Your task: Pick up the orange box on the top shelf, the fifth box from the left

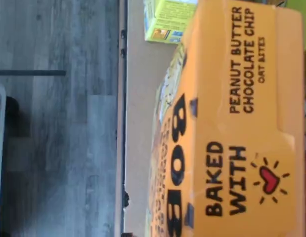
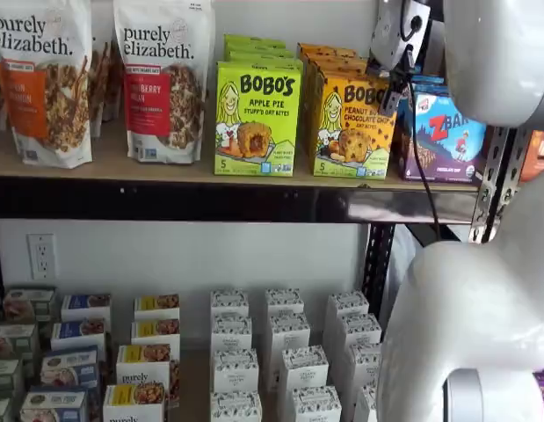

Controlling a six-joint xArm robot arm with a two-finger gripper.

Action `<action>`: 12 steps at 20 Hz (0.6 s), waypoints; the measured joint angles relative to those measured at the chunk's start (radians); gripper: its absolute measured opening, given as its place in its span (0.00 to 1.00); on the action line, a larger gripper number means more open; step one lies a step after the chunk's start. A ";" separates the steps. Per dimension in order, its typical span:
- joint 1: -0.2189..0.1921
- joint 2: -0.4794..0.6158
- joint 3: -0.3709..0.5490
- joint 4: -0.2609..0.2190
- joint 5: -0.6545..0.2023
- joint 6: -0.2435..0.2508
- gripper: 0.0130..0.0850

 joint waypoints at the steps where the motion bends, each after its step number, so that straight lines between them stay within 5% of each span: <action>1: 0.002 0.000 0.001 -0.002 0.000 0.002 1.00; 12: 0.018 0.028 -0.043 -0.008 0.061 0.021 1.00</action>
